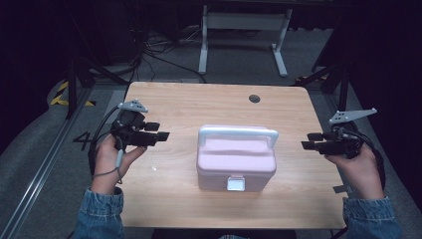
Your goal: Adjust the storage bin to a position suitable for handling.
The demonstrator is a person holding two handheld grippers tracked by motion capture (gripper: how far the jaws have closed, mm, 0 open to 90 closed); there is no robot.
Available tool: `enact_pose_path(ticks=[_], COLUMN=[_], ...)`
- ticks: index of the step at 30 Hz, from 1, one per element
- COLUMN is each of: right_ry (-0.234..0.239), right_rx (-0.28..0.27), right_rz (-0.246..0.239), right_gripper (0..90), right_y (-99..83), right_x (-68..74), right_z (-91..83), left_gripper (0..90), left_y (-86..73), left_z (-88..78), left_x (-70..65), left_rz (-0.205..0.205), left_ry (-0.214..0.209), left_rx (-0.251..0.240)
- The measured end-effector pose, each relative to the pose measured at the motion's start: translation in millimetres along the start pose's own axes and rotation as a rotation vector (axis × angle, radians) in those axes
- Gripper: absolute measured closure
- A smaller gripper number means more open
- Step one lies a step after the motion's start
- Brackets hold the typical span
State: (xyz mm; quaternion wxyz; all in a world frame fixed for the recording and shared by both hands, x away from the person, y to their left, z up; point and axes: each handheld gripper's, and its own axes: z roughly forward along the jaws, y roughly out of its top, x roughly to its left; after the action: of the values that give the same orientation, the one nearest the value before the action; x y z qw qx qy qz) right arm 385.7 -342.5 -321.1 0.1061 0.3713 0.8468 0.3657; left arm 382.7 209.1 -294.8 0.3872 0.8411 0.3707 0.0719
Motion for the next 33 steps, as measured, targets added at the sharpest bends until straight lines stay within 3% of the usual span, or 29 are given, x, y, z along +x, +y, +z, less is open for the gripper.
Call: enact_pose_path(ticks=[4, 6, 8, 16, 19, 33], right_ry=[-0.004, -0.009, -0.004, 0.012, 0.012, 0.016], right_rx=[0.003, 0.004, 0.005, 0.012, 0.013, 0.013], right_rz=[-0.005, -0.006, 0.001, 0.018, 0.022, 0.031], right_gripper=[54.5, 54.3, 54.3, 54.2, 53.5, 53.9], right_y=[-1.6, -3.2, -5.4, -11.2, -14.1, -19.7], right_x=[2.0, 3.0, 3.9, 3.7, 3.9, 5.1], right_z=[0.9, 1.4, 1.2, 1.9, 1.9, 2.4], left_gripper=[46.0, 45.7, 45.6, 43.9, 42.2, 43.6], left_y=[11.1, 17.8, 22.1, 38.1, 43.3, 47.5], left_z=[8.7, 13.7, 19.0, 41.9, 55.3, 89.2], left_x=[-10.5, -16.5, -22.1, -43.1, -51.5, -58.7], left_rz=[0.031, 0.065, 0.062, 0.115, 0.148, 0.159], left_ry=[-0.03, -0.044, -0.068, -0.129, -0.145, -0.142], left_rx=[-0.004, -0.01, -0.014, -0.009, 0.013, 0.03])
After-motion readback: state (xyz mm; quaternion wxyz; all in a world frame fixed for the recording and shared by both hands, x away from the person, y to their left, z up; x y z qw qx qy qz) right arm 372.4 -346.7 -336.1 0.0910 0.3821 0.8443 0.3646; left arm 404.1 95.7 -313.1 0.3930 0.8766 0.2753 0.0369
